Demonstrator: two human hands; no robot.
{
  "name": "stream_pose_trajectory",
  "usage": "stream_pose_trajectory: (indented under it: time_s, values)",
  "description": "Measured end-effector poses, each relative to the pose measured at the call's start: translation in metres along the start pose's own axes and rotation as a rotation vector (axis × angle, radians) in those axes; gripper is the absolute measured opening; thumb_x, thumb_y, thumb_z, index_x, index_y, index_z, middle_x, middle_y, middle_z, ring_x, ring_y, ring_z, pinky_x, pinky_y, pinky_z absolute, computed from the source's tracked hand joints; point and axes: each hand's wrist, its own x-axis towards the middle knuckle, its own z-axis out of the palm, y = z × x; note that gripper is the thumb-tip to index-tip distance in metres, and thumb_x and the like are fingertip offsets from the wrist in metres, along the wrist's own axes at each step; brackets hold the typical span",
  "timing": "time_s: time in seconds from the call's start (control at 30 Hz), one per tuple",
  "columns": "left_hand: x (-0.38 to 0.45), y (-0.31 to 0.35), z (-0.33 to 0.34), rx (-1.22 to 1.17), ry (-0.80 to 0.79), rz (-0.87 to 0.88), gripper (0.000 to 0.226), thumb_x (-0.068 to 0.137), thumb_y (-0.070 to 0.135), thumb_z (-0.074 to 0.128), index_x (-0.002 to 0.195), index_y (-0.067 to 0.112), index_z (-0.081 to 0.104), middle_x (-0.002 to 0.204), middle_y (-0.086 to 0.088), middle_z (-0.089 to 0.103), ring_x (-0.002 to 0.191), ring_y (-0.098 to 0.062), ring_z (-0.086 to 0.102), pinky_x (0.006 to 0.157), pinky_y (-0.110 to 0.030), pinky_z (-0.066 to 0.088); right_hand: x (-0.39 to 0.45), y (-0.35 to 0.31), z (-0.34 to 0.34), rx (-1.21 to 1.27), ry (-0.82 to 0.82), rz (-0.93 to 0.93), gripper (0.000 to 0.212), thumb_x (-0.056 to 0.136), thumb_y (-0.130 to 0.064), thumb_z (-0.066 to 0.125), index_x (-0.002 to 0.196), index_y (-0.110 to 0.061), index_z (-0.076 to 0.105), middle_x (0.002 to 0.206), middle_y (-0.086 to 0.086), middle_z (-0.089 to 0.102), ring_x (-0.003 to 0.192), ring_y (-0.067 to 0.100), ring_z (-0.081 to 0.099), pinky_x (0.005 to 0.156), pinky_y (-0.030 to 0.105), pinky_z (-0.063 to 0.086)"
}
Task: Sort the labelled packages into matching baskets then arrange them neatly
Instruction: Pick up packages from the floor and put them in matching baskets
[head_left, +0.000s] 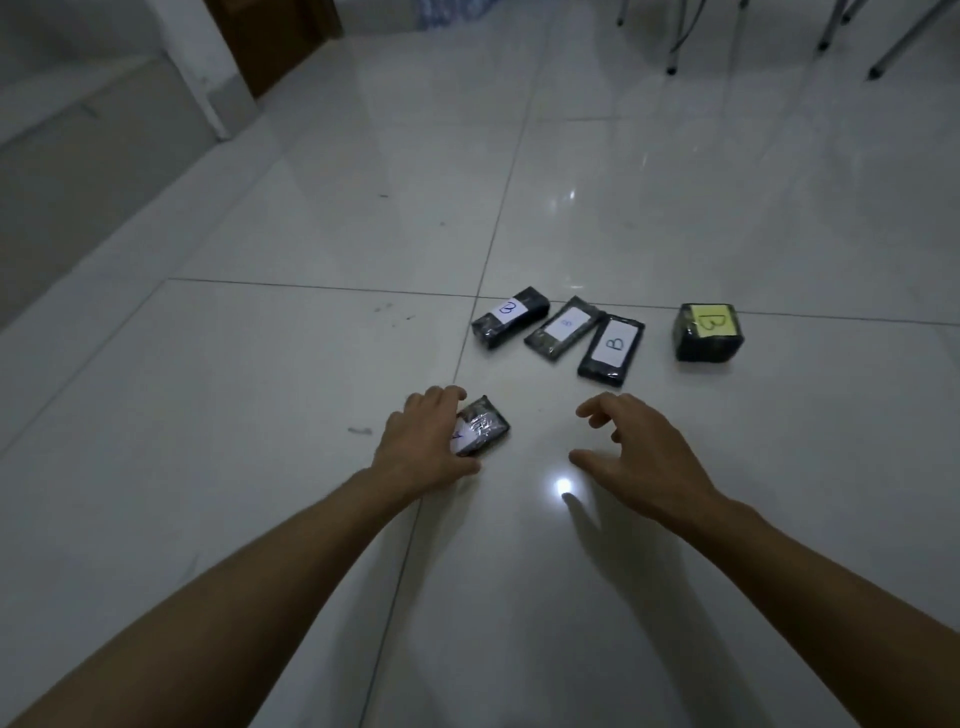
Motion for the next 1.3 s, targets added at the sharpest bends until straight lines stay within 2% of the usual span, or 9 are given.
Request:
stream_pose_trajectory:
  time_s: [0.1, 0.2, 0.4, 0.57, 0.7, 0.8, 0.93, 1.17, 1.3]
  values:
    - [0.0, -0.011, 0.011, 0.01, -0.023, -0.076, 0.081, 0.068, 0.043, 0.075, 0.137, 0.022, 0.037, 0.132, 0.0, 0.045, 0.12, -0.025, 0.042, 0.095, -0.038, 0.037, 0.005, -0.001, 0.012, 0.027, -0.021, 0.004, 0.044, 0.083, -0.036, 0.073, 0.123, -0.03, 0.055, 0.111, -0.011, 0.053, 0.102, 0.01, 0.051, 0.085, 0.033, 0.05]
    - [0.001, -0.014, 0.018, -0.063, 0.005, -0.044, 0.062, 0.069, 0.037, 0.071, 0.125, 0.025, 0.047, 0.122, 0.003, 0.052, 0.11, -0.021, 0.049, 0.089, -0.035, 0.04, 0.008, 0.004, 0.017, 0.028, -0.017, -0.001, 0.042, 0.084, -0.038, 0.071, 0.122, -0.032, 0.055, 0.11, -0.012, 0.052, 0.102, 0.009, 0.051, 0.085, 0.033, 0.05]
    - [0.023, 0.004, 0.014, -0.175, 0.116, 0.012, 0.056, 0.065, 0.04, 0.07, 0.116, 0.027, 0.05, 0.111, 0.005, 0.054, 0.1, -0.019, 0.051, 0.082, -0.036, 0.044, 0.029, 0.011, 0.013, 0.009, 0.009, 0.013, 0.046, 0.084, -0.036, 0.073, 0.125, -0.029, 0.055, 0.113, -0.012, 0.053, 0.105, 0.01, 0.05, 0.089, 0.035, 0.05]
    - [0.047, 0.003, 0.006, -0.182, 0.263, -0.022, 0.055, 0.063, 0.037, 0.071, 0.113, 0.025, 0.05, 0.108, 0.007, 0.052, 0.097, -0.018, 0.047, 0.077, -0.032, 0.031, 0.084, 0.003, 0.01, -0.146, 0.083, -0.059, 0.052, 0.082, -0.035, 0.073, 0.129, -0.024, 0.052, 0.124, -0.001, 0.054, 0.115, 0.019, 0.051, 0.095, 0.041, 0.049]
    - [0.061, -0.015, 0.006, -0.187, 0.314, -0.051, 0.055, 0.064, 0.034, 0.071, 0.114, 0.025, 0.051, 0.107, 0.007, 0.051, 0.098, -0.019, 0.046, 0.075, -0.03, 0.024, 0.137, -0.021, 0.012, -0.303, 0.119, -0.073, 0.056, 0.082, -0.032, 0.068, 0.134, -0.022, 0.048, 0.131, 0.005, 0.049, 0.122, 0.026, 0.041, 0.097, 0.041, 0.041]
    - [0.067, -0.023, 0.009, -0.223, 0.305, -0.043, 0.057, 0.06, 0.037, 0.068, 0.113, 0.025, 0.053, 0.105, 0.007, 0.052, 0.097, -0.018, 0.047, 0.075, -0.03, 0.026, 0.156, -0.027, 0.019, -0.386, 0.117, -0.031, 0.056, 0.083, -0.032, 0.066, 0.134, -0.021, 0.045, 0.131, 0.006, 0.045, 0.121, 0.028, 0.038, 0.097, 0.041, 0.035]
    - [0.07, -0.016, 0.014, -0.252, 0.302, 0.026, 0.058, 0.054, 0.04, 0.061, 0.109, 0.025, 0.055, 0.099, 0.008, 0.052, 0.091, -0.016, 0.047, 0.072, -0.028, 0.029, 0.154, -0.011, 0.017, -0.427, 0.186, 0.049, 0.057, 0.08, -0.034, 0.068, 0.131, -0.022, 0.046, 0.13, 0.006, 0.042, 0.12, 0.027, 0.037, 0.095, 0.041, 0.035]
    - [0.077, 0.021, 0.019, -0.285, 0.313, 0.112, 0.057, 0.057, 0.034, 0.073, 0.111, 0.024, 0.056, 0.103, 0.009, 0.054, 0.094, -0.013, 0.048, 0.071, -0.026, 0.035, 0.129, 0.026, -0.013, -0.444, 0.373, 0.144, 0.057, 0.08, -0.037, 0.069, 0.13, -0.019, 0.047, 0.128, 0.01, 0.043, 0.119, 0.03, 0.039, 0.096, 0.043, 0.037]
    - [0.079, 0.03, 0.013, -0.32, 0.323, 0.11, 0.058, 0.056, 0.03, 0.076, 0.11, 0.024, 0.057, 0.106, 0.009, 0.055, 0.096, -0.013, 0.048, 0.072, -0.027, 0.038, 0.129, 0.034, -0.013, -0.384, 0.21, 0.274, 0.082, 0.076, -0.06, 0.071, 0.136, -0.016, 0.038, 0.133, 0.012, 0.043, 0.122, 0.032, 0.045, 0.092, 0.044, 0.045]
